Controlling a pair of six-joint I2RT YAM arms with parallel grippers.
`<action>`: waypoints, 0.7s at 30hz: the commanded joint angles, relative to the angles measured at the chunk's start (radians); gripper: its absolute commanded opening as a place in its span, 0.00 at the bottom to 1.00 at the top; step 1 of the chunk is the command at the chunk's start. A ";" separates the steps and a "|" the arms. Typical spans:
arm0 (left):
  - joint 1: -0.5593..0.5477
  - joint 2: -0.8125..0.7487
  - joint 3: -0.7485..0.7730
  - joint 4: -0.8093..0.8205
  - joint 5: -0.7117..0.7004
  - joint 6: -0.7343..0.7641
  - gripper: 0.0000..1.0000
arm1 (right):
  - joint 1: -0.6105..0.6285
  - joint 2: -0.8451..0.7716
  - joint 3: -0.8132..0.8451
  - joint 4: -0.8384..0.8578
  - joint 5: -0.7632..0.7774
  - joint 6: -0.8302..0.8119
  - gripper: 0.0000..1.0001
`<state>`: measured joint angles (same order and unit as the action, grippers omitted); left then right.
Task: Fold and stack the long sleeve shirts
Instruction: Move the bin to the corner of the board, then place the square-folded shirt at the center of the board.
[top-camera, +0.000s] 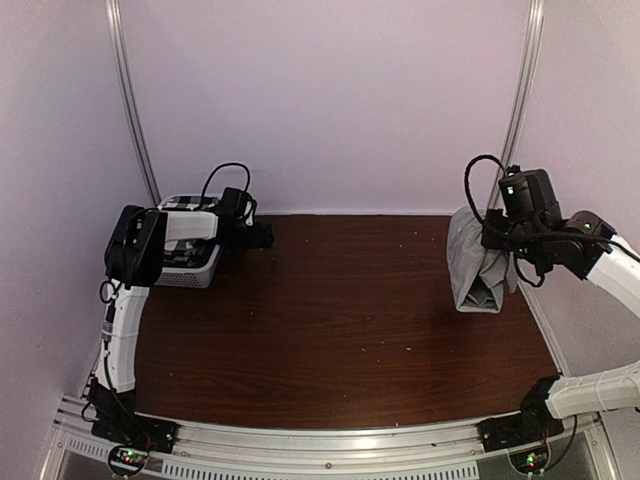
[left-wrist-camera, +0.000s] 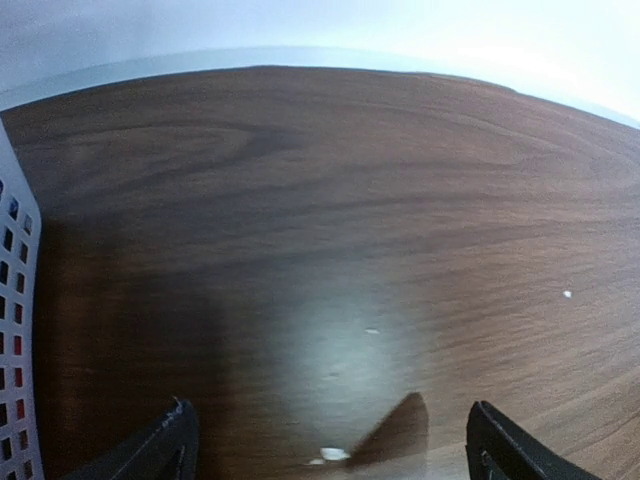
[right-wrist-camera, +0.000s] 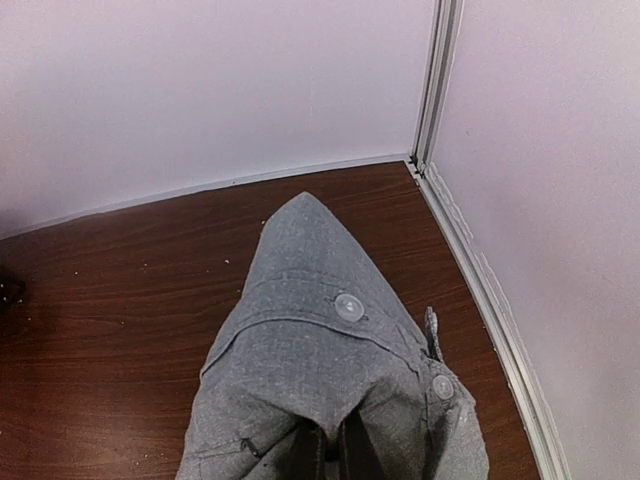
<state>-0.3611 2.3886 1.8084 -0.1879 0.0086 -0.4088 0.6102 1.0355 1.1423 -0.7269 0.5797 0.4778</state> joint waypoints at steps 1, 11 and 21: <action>0.085 -0.066 0.001 0.019 0.087 0.093 0.95 | -0.003 0.018 0.003 0.045 -0.021 0.003 0.00; 0.060 -0.129 0.082 -0.054 0.249 0.146 0.94 | 0.013 0.191 0.001 0.072 -0.079 -0.085 0.00; -0.107 -0.374 -0.161 -0.023 0.261 0.034 0.95 | 0.259 0.707 0.188 0.220 -0.258 -0.087 0.46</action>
<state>-0.4240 2.1117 1.7554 -0.2470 0.2417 -0.3153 0.7826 1.6413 1.2137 -0.5858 0.4026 0.3897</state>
